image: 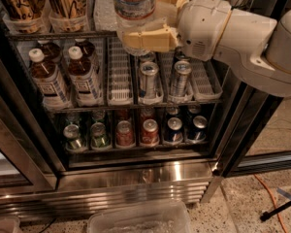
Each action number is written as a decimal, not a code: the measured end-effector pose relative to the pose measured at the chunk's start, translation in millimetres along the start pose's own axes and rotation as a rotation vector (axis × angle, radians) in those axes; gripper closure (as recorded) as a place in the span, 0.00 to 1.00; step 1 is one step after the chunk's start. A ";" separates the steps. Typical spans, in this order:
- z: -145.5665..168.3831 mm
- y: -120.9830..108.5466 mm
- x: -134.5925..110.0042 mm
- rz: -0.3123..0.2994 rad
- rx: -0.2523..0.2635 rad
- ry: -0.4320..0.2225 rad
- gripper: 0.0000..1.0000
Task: Pick water bottle from top shelf of fridge
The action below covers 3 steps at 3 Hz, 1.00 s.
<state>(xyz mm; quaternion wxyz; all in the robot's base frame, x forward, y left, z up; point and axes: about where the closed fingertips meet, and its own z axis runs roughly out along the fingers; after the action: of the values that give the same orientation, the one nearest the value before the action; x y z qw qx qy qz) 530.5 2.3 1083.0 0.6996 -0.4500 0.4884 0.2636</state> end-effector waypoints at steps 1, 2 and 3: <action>-8.8 21.9 -0.7 0.045 -0.090 0.062 1.00; -21.9 42.9 -0.1 0.121 -0.213 0.133 1.00; -29.2 60.7 3.7 0.203 -0.315 0.184 1.00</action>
Offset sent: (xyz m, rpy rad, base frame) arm -0.0769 -0.0136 -0.0349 -0.2089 0.3743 0.2976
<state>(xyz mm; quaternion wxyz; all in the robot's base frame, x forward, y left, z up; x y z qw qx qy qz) 469.9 3.9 1053.6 0.5427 -0.5245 0.5460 0.3637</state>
